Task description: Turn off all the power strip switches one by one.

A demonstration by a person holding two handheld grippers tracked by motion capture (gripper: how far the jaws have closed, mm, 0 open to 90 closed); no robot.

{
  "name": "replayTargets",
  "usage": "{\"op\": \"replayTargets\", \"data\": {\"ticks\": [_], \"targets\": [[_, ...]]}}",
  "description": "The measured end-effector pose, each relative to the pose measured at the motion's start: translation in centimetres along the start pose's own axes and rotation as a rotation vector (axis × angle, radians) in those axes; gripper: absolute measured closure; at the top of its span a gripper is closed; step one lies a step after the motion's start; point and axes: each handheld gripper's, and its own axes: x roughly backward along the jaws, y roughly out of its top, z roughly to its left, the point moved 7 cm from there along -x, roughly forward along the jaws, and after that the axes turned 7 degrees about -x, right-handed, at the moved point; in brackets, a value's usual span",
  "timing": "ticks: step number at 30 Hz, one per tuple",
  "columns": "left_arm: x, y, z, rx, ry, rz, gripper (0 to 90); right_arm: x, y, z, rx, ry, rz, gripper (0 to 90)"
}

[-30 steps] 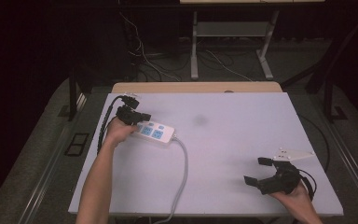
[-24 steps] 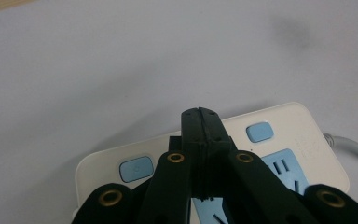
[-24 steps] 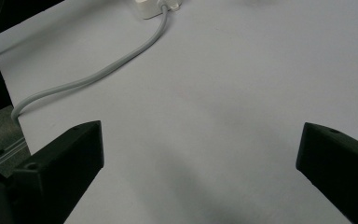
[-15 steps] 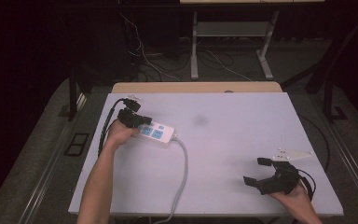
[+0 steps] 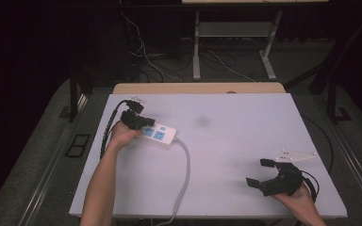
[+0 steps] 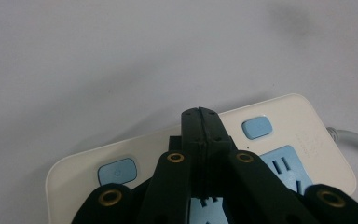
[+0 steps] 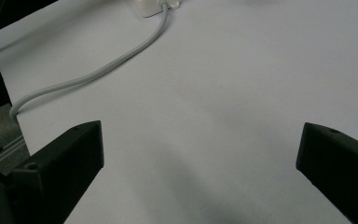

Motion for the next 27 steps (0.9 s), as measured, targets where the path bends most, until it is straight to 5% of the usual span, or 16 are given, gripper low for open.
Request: {"op": "replayTargets", "data": {"ticks": [18, 27], "targets": [[-0.04, -0.12, 0.09, 0.038, -0.006, -0.021, 89.6, 0.04, 0.06, -0.07, 0.008, -0.012, -0.001, 0.6], [-0.12, -0.32, 0.27, 0.09, -0.007, -0.032, 89.7, 0.12, 0.09, -0.05, 0.009, -0.013, -0.003, 0.6]]}}
